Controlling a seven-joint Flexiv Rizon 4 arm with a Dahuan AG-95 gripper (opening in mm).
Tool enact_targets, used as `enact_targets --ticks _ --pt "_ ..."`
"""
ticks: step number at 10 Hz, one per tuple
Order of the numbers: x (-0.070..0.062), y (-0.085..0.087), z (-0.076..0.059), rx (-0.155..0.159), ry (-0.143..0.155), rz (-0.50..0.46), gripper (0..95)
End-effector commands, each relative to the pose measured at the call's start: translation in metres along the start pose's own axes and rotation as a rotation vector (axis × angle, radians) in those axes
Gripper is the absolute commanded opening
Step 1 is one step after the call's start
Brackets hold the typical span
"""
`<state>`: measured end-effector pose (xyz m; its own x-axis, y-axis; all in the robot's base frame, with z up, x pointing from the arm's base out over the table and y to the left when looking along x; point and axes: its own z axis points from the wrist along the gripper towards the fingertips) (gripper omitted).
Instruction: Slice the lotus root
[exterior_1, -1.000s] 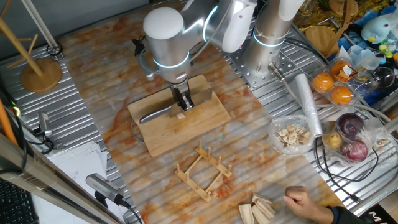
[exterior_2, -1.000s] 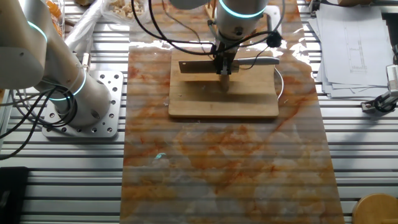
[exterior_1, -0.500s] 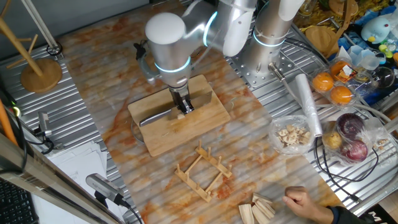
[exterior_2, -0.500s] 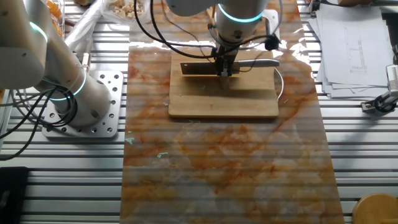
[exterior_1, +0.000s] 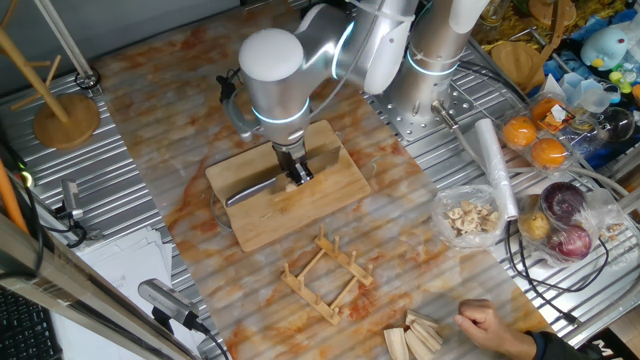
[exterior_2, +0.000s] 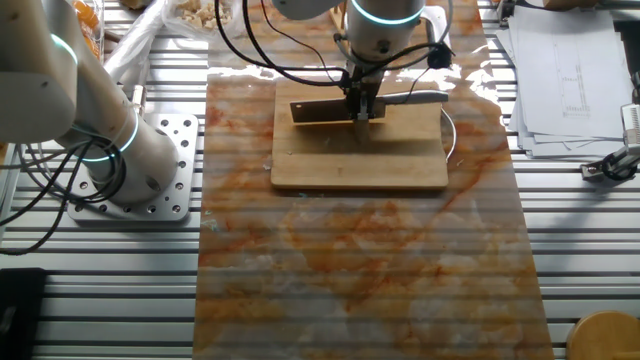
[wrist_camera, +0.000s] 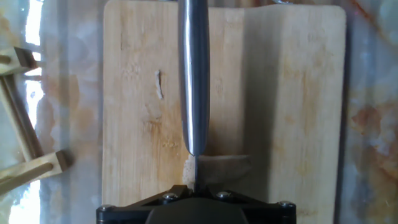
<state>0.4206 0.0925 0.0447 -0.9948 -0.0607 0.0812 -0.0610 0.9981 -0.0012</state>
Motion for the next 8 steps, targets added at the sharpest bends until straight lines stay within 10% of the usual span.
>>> enact_targets --ticks 1,5,8 --pt "-0.002 0.002 0.046 -0.011 0.004 0.003 0.0" --pt "-0.002 0.001 0.043 -0.005 0.02 -0.013 0.0" --pt "-0.002 -0.002 0.0 -0.028 0.04 -0.012 0.0"
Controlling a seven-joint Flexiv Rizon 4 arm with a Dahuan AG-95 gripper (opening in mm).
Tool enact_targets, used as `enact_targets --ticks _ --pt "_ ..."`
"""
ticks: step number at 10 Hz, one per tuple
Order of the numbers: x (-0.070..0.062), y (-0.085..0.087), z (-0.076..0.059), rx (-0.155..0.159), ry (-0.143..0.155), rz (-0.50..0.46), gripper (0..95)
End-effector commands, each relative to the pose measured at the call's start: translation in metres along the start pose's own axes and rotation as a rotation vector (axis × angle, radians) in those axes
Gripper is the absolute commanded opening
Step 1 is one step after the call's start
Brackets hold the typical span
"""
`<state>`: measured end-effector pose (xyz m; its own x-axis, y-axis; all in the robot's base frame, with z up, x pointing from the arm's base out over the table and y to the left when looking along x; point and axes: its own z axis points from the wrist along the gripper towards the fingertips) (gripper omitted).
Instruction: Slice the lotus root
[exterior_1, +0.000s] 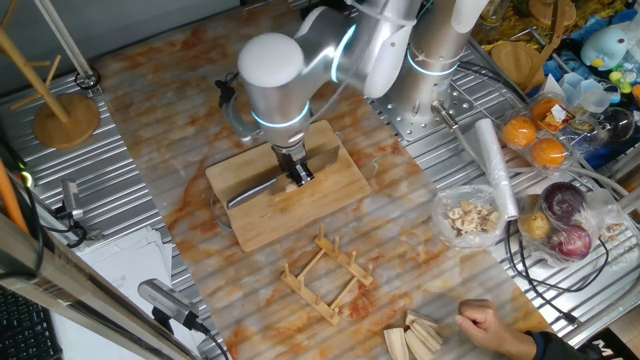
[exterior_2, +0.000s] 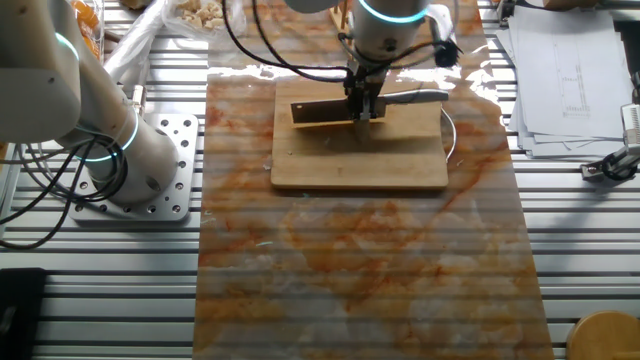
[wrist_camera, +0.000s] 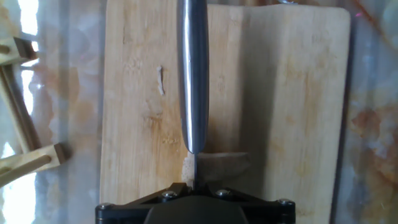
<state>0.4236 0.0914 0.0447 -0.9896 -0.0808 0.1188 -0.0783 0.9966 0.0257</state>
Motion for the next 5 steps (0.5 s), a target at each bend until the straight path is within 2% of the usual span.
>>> enact_targets --ticks 1,2,5 --pt "0.0023 0.0003 -0.0117 -0.01 0.009 0.011 0.0" --pt "0.0033 0.001 -0.0211 -0.013 0.013 0.005 0.0" --pt "0.0036 0.0004 -0.0189 -0.018 0.011 -0.004 0.0"
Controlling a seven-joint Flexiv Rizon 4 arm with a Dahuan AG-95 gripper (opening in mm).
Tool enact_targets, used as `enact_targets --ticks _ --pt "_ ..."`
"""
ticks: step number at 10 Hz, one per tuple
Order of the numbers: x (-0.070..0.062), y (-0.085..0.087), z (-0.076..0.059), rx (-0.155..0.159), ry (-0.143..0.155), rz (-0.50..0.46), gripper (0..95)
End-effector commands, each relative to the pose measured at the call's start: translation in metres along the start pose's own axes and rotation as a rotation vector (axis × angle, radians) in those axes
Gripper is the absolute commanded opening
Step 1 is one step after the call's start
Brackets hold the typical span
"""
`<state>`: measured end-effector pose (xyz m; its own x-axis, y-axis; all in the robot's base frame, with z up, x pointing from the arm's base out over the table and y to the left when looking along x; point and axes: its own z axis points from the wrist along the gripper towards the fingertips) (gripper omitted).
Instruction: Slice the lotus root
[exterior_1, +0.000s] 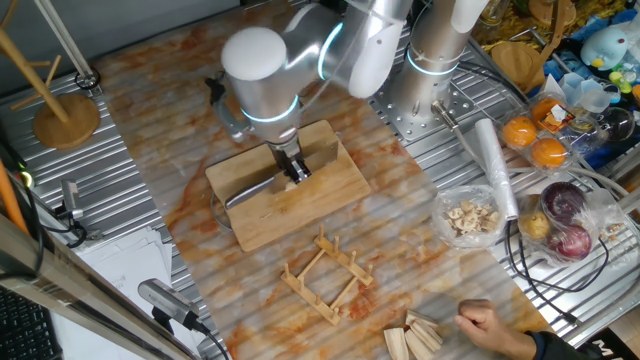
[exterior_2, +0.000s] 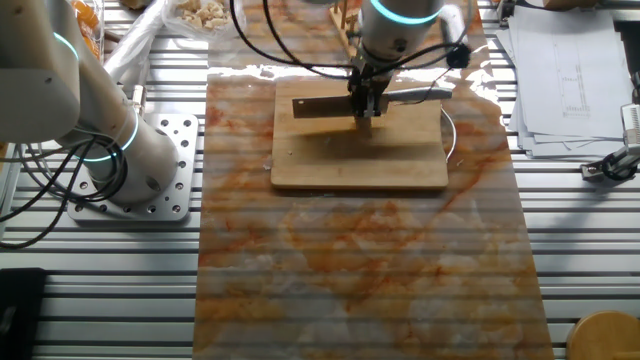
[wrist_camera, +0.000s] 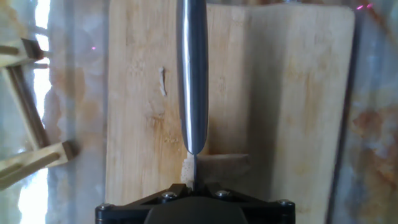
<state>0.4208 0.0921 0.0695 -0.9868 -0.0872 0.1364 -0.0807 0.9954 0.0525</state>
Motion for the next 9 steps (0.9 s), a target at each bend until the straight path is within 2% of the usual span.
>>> enact_targets --ticks 1,4,5,7,8,9 --pt "-0.002 -0.001 0.006 0.006 -0.004 0.001 0.0" --pt "-0.004 -0.003 0.02 0.008 -0.007 -0.008 0.0" --pt "-0.005 -0.004 0.034 0.016 -0.019 -0.011 0.0" --pt "-0.005 -0.004 0.034 0.011 -0.019 -0.015 0.0" --pt "-0.006 -0.004 0.035 -0.001 -0.022 -0.012 0.0" --pt "-0.007 -0.003 0.039 0.002 -0.015 -0.01 0.0"
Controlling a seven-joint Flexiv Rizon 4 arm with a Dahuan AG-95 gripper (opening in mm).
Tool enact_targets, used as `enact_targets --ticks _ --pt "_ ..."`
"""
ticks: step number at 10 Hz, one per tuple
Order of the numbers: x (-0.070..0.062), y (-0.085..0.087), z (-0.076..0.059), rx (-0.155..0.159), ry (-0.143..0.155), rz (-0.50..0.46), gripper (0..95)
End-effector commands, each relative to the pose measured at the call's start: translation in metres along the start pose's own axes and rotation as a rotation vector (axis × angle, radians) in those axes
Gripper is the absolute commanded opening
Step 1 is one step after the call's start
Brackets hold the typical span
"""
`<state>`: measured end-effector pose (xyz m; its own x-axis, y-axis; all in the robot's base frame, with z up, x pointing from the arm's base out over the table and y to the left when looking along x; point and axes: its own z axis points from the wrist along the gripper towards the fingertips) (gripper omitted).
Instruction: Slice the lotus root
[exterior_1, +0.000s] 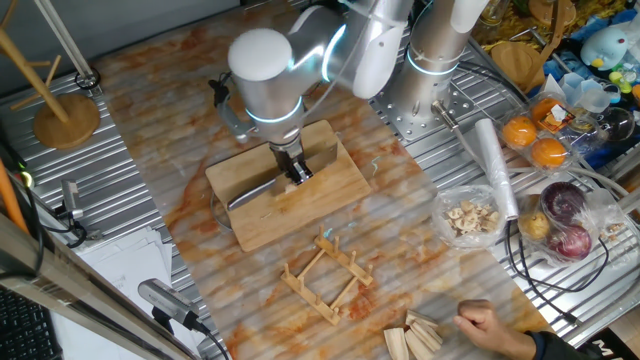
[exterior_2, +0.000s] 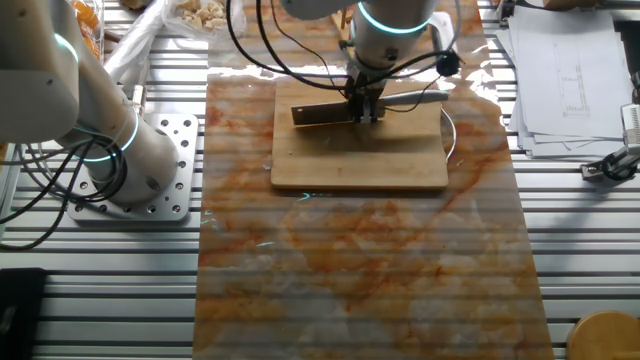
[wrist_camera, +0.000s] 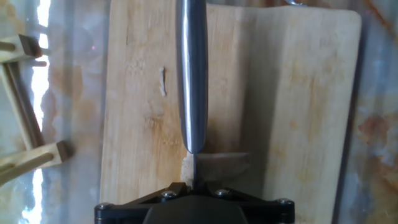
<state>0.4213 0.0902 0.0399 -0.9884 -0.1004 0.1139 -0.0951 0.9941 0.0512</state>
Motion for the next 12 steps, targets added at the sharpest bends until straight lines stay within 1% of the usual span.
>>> enact_targets --ticks 1,2,3,4,5,6,7,8,9,10,12 --pt "-0.003 0.0 0.011 -0.002 0.009 0.004 0.0" --pt "-0.003 0.0 0.008 -0.001 0.015 0.002 0.0" --pt "-0.001 0.0 -0.001 -0.003 0.025 0.004 0.0" --pt "-0.001 0.0 -0.007 -0.001 0.029 0.001 0.0" --pt "0.001 0.002 -0.024 -0.003 0.039 0.008 0.0" --pt "0.002 0.002 -0.03 -0.002 0.031 0.004 0.0" --pt "0.004 0.001 -0.03 -0.004 0.022 0.002 0.0" --pt "0.004 0.001 -0.03 0.012 0.023 0.005 0.0" --pt "0.004 0.001 -0.03 0.014 0.018 0.008 0.0" --pt "0.003 0.0 -0.029 0.026 0.013 0.012 0.0" --pt "0.003 -0.002 -0.027 0.027 0.003 0.014 0.0"
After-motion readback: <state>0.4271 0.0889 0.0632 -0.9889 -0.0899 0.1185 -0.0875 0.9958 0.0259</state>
